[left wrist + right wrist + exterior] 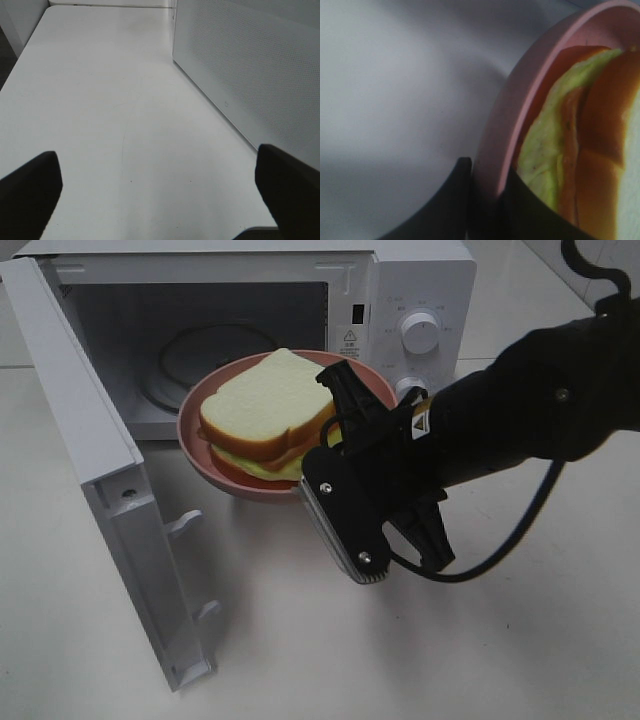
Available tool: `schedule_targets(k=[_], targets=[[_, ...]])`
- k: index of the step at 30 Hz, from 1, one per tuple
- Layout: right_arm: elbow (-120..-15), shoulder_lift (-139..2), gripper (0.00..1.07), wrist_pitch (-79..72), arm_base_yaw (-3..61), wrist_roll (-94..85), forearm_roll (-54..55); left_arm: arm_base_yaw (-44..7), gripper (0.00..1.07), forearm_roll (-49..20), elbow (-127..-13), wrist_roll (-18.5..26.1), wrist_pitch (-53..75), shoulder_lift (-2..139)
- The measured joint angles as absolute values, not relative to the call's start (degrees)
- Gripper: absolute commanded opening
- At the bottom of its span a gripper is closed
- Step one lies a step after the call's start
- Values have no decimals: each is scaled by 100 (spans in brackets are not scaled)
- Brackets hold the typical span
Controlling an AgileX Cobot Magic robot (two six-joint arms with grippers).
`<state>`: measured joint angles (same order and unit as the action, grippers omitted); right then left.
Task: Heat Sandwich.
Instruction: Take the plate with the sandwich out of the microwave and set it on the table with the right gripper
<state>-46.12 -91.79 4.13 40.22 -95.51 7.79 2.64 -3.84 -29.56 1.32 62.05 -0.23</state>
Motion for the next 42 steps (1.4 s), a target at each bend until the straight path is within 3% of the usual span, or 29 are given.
schedule_targets(k=[27, 42], targets=[[-2836, -6979, 0, 470, 4022, -9030, 779, 264, 98, -384, -2956, 132, 6205, -23], [-2590, -5924, 0, 1375, 4022, -8554, 160, 264, 98, -384, -2956, 132, 6205, -23]])
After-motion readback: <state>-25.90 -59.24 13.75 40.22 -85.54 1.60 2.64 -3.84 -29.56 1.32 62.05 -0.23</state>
